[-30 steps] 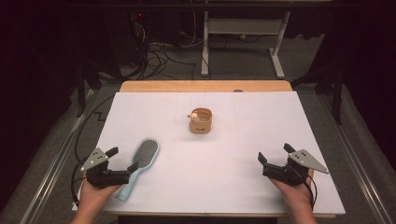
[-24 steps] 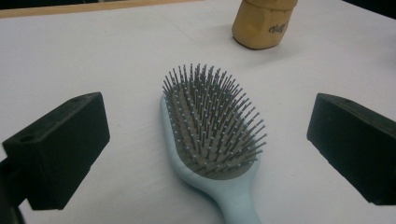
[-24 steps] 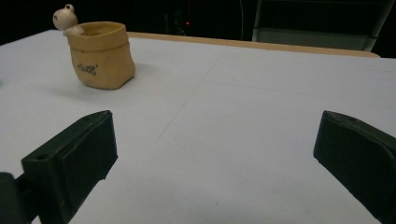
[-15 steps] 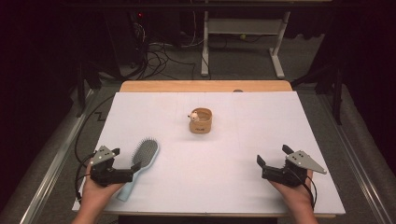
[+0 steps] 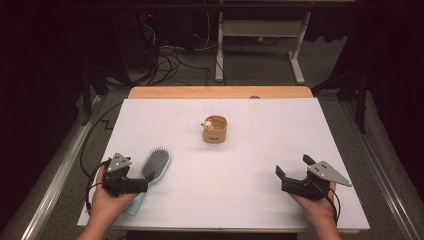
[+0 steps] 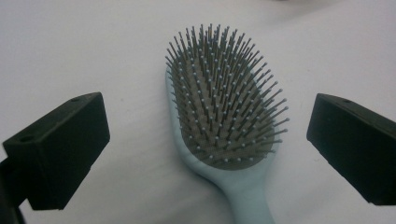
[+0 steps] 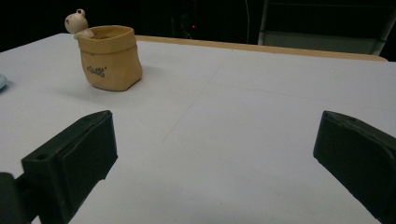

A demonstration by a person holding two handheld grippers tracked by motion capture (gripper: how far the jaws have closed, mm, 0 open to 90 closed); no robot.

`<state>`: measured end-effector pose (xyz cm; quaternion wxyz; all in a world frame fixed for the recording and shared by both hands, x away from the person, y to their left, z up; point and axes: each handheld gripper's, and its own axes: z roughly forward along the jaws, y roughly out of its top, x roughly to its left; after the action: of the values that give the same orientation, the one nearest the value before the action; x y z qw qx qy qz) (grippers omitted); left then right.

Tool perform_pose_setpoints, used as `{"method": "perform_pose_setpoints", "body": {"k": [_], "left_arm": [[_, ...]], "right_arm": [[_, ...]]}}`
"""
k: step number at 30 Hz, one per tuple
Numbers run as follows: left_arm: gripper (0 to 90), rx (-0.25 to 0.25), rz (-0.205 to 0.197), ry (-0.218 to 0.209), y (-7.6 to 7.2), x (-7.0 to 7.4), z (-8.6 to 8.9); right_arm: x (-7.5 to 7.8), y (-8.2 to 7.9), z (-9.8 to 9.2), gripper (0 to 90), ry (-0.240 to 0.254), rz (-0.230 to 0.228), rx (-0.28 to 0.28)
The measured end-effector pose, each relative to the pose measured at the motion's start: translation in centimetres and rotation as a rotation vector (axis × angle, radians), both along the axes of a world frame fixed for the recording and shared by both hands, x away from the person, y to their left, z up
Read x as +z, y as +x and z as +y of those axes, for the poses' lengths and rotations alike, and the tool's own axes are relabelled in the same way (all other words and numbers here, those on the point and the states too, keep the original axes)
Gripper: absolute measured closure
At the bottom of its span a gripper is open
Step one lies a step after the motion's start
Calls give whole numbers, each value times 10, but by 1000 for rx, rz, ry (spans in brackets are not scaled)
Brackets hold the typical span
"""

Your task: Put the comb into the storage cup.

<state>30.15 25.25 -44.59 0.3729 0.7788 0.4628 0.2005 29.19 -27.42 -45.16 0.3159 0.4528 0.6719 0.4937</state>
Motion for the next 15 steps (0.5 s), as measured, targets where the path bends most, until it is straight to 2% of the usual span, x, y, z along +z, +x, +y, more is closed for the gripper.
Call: {"method": "perform_pose_setpoints", "body": {"k": [2,8,9,12,15], "left_arm": [[3,10,1,2,3,2,-2],[4,7,51,6,14,2,-10],[5,11,69,2,17,1,-13],[9,15,86,-4,21,0,-14],[22,26,109,12,26,-2,-18]], "right_arm": [[1,0,-1,2,7,-2,-2],[2,-1,-2,2,10,-4,-7],[2,-1,-2,2,12,-4,-7],[2,-1,-2,2,11,-4,-8],[2,-1,-2,2,9,-3,-9]]}}
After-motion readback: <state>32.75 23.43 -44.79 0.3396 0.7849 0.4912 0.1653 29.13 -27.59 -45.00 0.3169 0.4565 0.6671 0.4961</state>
